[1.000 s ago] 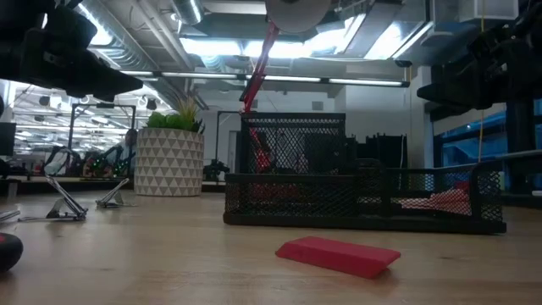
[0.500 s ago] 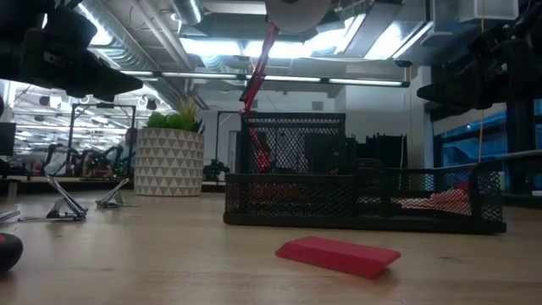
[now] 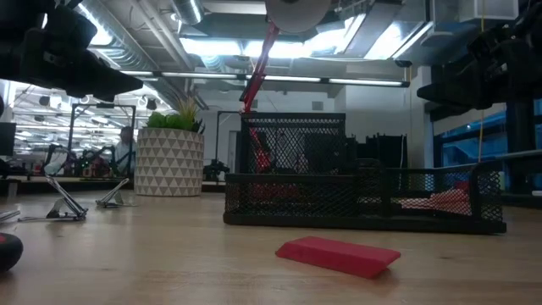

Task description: Pick and place office supplies into organizer

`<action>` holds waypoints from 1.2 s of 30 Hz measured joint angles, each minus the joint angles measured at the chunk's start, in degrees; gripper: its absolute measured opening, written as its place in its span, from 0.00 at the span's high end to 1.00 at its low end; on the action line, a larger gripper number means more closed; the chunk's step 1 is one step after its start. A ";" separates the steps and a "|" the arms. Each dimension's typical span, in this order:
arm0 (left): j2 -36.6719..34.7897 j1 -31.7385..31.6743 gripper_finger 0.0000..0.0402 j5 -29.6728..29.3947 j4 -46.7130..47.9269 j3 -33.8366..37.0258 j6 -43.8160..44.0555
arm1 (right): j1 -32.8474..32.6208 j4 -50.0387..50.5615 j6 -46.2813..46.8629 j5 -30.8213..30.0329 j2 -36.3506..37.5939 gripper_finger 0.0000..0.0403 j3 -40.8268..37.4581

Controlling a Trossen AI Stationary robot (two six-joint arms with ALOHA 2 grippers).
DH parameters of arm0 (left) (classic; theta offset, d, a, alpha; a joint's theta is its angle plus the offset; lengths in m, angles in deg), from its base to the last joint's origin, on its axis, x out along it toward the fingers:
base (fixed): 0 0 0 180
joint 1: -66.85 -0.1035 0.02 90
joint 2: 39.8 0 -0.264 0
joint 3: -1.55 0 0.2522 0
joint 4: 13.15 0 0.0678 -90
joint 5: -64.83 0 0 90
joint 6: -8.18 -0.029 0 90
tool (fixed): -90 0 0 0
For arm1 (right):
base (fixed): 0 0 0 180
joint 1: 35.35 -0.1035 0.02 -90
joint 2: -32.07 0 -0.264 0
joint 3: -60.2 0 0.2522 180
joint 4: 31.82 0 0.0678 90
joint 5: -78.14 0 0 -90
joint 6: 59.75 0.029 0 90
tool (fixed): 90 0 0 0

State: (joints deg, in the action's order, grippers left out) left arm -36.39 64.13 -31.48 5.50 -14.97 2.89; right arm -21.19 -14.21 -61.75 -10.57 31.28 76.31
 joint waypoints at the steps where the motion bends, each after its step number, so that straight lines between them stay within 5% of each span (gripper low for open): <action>1: 0.00 0.00 0.99 0.00 -0.01 0.00 0.00 | 0.02 0.00 0.00 0.00 0.01 0.91 0.00; 36: -0.02 -0.02 0.99 0.00 -0.02 0.00 0.00 | 0.00 -0.74 10.73 -0.12 -0.02 0.91 0.00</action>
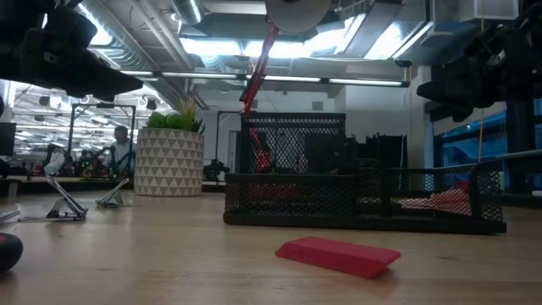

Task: Pick and place office supplies into organizer
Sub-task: Put the top black binder clip into the black desk organizer

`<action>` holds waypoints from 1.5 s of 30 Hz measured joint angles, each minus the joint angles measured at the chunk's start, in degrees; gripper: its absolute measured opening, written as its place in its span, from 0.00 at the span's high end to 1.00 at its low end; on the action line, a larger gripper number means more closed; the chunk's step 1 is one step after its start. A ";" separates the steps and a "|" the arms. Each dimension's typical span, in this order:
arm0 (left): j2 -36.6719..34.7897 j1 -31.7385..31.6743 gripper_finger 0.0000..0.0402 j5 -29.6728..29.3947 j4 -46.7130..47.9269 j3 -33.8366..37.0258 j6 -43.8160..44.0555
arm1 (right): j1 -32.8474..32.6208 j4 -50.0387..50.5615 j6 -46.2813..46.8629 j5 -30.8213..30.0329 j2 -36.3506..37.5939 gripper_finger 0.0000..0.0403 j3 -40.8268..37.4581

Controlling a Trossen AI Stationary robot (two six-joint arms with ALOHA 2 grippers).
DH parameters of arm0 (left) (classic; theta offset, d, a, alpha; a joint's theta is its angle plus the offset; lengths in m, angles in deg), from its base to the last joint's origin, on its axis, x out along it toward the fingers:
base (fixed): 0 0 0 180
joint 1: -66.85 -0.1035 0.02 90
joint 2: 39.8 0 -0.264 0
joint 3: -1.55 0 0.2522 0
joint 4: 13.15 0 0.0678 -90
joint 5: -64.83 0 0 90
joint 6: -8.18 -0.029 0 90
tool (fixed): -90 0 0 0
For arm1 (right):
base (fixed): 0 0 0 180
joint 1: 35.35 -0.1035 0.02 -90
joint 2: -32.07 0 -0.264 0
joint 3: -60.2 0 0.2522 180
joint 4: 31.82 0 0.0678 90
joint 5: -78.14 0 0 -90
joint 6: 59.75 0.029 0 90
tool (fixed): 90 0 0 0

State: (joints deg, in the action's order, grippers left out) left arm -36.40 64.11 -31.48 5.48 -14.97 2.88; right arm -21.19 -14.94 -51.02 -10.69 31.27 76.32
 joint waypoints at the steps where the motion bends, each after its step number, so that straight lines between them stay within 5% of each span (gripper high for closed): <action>1: 0.02 0.02 0.99 -0.02 0.01 0.00 0.00 | 0.01 0.10 0.02 0.02 0.02 0.91 0.00; 26: 0.00 0.02 0.99 -0.02 0.00 0.00 0.00 | -0.07 0.79 3.14 -0.03 -0.33 0.91 0.00; 38: 0.02 0.02 0.99 -2.38 -0.44 -0.02 -0.02 | -0.07 0.80 6.31 -0.05 -0.33 0.66 0.00; 45: 0.00 0.02 0.99 -2.60 -0.42 0.00 0.00 | -0.07 -3.49 9.40 -0.07 -0.33 0.62 0.00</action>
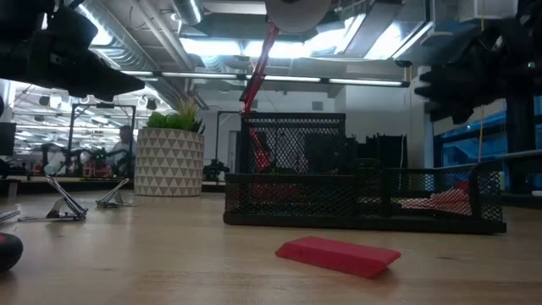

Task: Pick and place office supplies into organizer
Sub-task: Put the top black binder clip into the black desk organizer

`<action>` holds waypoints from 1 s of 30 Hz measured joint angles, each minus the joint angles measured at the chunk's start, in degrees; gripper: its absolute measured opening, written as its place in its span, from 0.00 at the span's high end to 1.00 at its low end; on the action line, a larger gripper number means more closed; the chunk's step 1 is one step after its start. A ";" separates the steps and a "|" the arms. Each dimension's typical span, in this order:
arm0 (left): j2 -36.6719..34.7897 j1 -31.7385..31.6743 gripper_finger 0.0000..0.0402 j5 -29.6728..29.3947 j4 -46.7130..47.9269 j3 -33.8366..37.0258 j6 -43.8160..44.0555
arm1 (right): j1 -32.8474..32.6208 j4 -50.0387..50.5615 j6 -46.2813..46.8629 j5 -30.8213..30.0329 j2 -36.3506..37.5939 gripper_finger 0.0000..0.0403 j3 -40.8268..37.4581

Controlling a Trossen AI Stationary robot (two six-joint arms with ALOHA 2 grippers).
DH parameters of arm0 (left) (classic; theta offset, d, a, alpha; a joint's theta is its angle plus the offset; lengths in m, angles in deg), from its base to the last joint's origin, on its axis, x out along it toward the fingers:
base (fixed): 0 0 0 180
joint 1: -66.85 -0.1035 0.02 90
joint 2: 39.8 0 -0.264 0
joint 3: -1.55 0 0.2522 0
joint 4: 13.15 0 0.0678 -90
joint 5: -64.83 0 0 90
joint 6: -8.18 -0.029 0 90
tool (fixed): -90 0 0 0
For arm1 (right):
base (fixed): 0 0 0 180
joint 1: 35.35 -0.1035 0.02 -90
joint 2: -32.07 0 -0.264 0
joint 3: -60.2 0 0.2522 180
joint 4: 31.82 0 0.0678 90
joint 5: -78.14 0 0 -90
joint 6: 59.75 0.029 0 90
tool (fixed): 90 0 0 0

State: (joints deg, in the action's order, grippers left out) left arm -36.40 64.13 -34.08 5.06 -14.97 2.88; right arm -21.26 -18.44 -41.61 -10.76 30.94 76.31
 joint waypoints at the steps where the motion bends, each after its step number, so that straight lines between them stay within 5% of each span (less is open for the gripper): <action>1: 0.02 0.00 0.99 0.00 0.00 0.00 -0.02 | 0.00 -2.13 0.81 -0.04 0.00 0.62 0.00; 7: 0.02 -0.02 0.98 -0.31 0.00 0.00 -1.47 | -0.03 -13.60 -4.30 -1.34 -0.86 0.62 0.07; 13: 0.01 0.00 0.89 -0.24 0.01 -0.01 -2.62 | -0.02 -9.06 -3.80 -11.24 -9.36 0.62 5.26; 23: 0.01 -0.01 0.78 -3.54 -0.20 -0.01 -3.28 | 0.11 18.67 7.87 -31.78 -32.99 0.64 28.57; 30: 0.02 -0.02 0.75 -9.55 -1.05 0.00 -0.42 | 2.99 43.68 26.53 -34.01 -45.04 0.72 41.51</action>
State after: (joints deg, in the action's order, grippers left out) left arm -36.38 64.11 -43.63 4.01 -14.97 2.46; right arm -18.27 25.24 -15.09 -44.77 -14.10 117.83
